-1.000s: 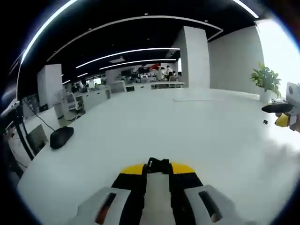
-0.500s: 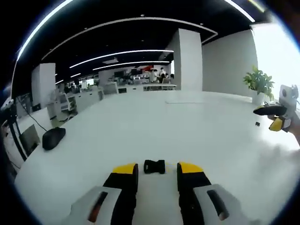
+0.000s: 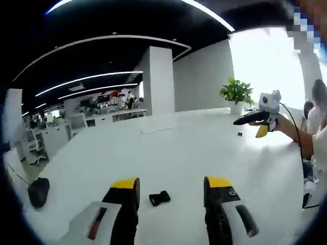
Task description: Snap the two parts of the plastic buckle together until the buckle closes and remains connected.
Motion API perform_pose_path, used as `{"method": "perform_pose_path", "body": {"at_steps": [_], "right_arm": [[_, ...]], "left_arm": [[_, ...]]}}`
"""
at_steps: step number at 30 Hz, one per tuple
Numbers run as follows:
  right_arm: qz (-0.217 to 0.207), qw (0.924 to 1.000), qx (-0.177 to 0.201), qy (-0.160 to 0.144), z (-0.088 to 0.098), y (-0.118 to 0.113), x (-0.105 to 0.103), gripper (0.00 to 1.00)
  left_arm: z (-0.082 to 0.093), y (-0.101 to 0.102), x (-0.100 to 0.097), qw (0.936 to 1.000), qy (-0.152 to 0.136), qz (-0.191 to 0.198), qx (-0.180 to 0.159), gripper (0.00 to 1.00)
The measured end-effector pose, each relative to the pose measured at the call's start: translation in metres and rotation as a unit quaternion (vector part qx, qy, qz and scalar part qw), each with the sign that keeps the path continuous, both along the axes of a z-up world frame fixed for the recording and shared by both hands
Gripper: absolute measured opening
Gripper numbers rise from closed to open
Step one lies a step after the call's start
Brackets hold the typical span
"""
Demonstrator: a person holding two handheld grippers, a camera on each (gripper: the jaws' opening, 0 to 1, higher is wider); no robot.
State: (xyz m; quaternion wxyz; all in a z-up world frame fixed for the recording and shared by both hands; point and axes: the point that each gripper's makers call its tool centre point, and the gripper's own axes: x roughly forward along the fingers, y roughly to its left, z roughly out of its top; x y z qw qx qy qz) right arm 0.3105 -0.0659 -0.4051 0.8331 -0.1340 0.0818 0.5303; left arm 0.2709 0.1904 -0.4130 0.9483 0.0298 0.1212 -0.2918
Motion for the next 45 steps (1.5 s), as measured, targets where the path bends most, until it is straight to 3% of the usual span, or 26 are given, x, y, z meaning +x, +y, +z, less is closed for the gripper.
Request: {"method": "perform_pose_path", "body": {"at_steps": [2,6,8,11,14,21,26,30,34,38,45], "right_arm": [[0.003,1.0,-0.001,-0.006,0.002,0.001,-0.001,0.75],[-0.002,0.9999,-0.014,-0.005,0.001,0.001,0.0,0.86],[0.004,0.9998,-0.019,-0.004,-0.001,0.001,-0.002,0.92],[0.015,0.9994,-0.032,-0.004,-0.005,0.0,-0.006,0.99],[0.023,0.999,-0.038,-0.006,-0.009,-0.006,-0.011,1.0],[0.027,0.9991,-0.032,-0.008,-0.008,-0.029,-0.005,1.0],[0.036,0.9991,-0.017,0.014,-0.011,-0.05,0.001,1.0],[0.027,0.9994,-0.004,0.023,-0.014,-0.065,0.01,1.0],[0.01,0.9992,0.006,0.039,-0.019,-0.08,0.022,1.0],[0.013,0.9988,-0.007,0.047,-0.028,-0.089,0.028,0.99],[0.049,0.9978,-0.003,0.045,-0.027,-0.092,0.031,0.9]], "left_arm": [[0.008,-0.003,-0.005,0.9992,0.001,-0.029,-0.028,0.58],[0.021,-0.006,-0.008,0.9957,-0.025,-0.078,-0.042,0.64],[0.023,-0.007,-0.007,0.9943,-0.027,-0.094,-0.042,0.72],[0.016,-0.012,-0.008,0.9898,-0.026,-0.139,-0.012,0.8],[0.007,-0.013,-0.001,0.9876,-0.023,-0.153,0.027,0.87],[0.0,-0.014,0.011,0.9803,-0.005,-0.195,0.034,0.99],[-0.014,-0.006,0.023,0.9781,0.009,-0.205,0.037,0.99],[-0.027,0.005,0.027,0.9754,0.026,-0.213,0.049,0.9],[-0.03,0.005,0.021,0.9713,0.038,-0.232,0.033,0.87],[-0.03,0.005,0.019,0.9691,0.044,-0.242,0.024,0.77],[-0.033,0.007,0.019,0.9642,0.061,-0.258,0.009,0.68]]}}
